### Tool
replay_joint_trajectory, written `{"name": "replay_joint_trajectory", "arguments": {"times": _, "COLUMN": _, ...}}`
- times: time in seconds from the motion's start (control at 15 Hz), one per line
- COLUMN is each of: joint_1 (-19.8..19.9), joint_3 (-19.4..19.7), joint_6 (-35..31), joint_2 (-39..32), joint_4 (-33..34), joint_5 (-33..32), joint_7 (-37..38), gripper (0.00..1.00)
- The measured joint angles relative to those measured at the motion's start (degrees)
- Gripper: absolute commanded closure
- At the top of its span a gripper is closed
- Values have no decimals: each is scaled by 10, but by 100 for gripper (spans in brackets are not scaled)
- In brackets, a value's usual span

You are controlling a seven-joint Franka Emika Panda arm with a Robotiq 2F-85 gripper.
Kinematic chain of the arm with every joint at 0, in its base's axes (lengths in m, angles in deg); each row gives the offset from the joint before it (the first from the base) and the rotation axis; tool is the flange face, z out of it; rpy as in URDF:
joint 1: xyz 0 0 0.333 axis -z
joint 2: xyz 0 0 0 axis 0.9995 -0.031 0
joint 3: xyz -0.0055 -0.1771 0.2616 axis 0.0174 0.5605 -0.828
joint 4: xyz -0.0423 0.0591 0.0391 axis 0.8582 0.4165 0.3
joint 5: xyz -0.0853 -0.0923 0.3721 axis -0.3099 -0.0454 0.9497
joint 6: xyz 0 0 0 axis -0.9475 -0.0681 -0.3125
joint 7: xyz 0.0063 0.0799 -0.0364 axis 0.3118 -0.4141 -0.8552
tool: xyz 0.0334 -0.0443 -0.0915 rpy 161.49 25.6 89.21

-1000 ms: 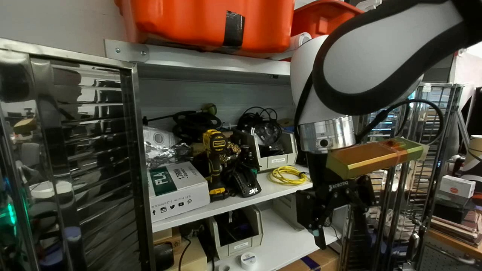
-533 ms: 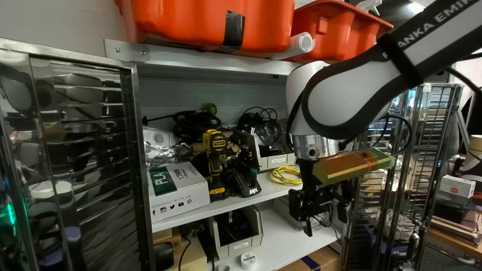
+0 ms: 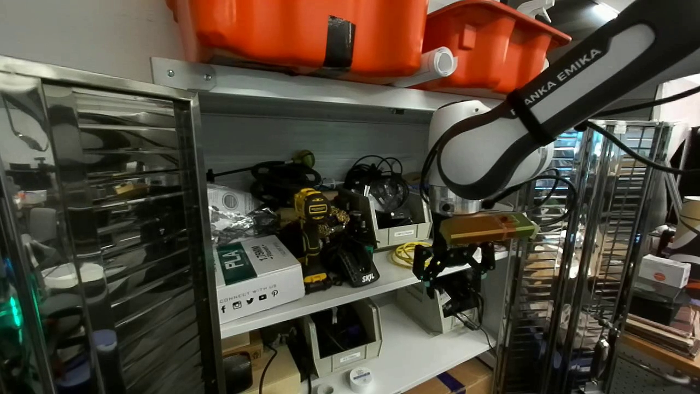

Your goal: Put the yellow cable in the storage box

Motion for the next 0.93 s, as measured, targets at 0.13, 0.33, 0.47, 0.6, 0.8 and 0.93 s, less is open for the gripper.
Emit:
{"name": "replay_joint_trajectory", "arguments": {"times": 0.13, "joint_1": 8, "joint_3": 19, "joint_6": -25, "joint_2": -15, "joint_4": 13, "joint_5": -1, "joint_7": 13, "gripper": 0}}
{"name": "replay_joint_trajectory", "arguments": {"times": 0.33, "joint_1": 20, "joint_3": 47, "joint_6": -65, "joint_2": -40, "joint_4": 28, "joint_5": -1, "joint_7": 46, "gripper": 0}}
{"name": "replay_joint_trajectory", "arguments": {"times": 0.47, "joint_1": 23, "joint_3": 61, "joint_6": -91, "joint_2": -55, "joint_4": 35, "joint_5": -1, "joint_7": 68, "gripper": 0}}
{"name": "replay_joint_trajectory", "arguments": {"times": 0.6, "joint_1": 24, "joint_3": 73, "joint_6": -121, "joint_2": -68, "joint_4": 39, "joint_5": -1, "joint_7": 95, "gripper": 0}}
{"name": "replay_joint_trajectory", "arguments": {"times": 0.8, "joint_1": 24, "joint_3": 86, "joint_6": -177, "joint_2": -84, "joint_4": 42, "joint_5": -1, "joint_7": 149, "gripper": 0}}
{"name": "replay_joint_trajectory", "arguments": {"times": 0.93, "joint_1": 24, "joint_3": 92, "joint_6": -229, "joint_2": -96, "joint_4": 45, "joint_5": 0, "joint_7": 185, "gripper": 0}}
